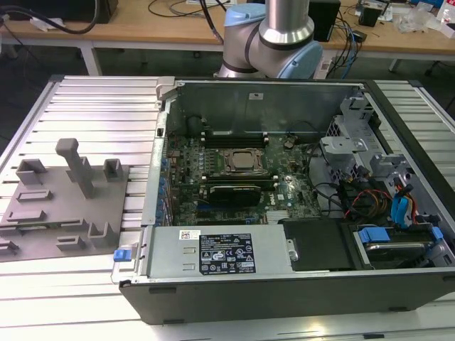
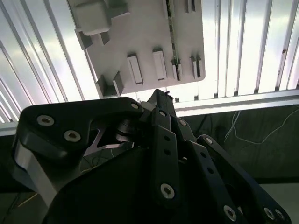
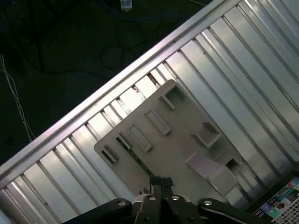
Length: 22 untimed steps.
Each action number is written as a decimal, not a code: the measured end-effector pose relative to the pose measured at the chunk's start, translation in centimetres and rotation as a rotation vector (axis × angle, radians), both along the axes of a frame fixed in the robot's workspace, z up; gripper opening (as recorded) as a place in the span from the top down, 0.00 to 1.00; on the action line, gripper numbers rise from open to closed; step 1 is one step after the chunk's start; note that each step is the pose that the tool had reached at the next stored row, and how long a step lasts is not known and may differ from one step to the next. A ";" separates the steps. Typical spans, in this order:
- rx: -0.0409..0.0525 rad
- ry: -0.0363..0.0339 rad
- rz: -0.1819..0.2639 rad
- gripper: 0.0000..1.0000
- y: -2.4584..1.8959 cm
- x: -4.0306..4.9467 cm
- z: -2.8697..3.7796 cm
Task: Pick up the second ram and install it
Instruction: 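Pick up the second ram and move it above second insertion slot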
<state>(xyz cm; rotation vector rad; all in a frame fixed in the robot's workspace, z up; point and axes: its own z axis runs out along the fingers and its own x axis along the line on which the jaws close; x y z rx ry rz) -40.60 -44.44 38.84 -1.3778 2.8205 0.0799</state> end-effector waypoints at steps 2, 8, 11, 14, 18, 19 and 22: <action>0.0000 0.0000 0.048 0.89 0.00 0.00 0.00; 0.0000 0.0000 0.152 0.89 0.00 0.00 0.00; 0.0000 0.0001 0.207 0.89 0.00 0.00 0.00; 0.0000 0.0001 0.268 0.89 0.00 0.00 0.00; 0.0000 0.0001 0.338 0.89 0.00 0.00 0.00; 0.0000 0.0000 0.350 0.89 0.00 0.00 0.00; 0.0000 0.0000 0.379 0.89 0.00 0.00 0.00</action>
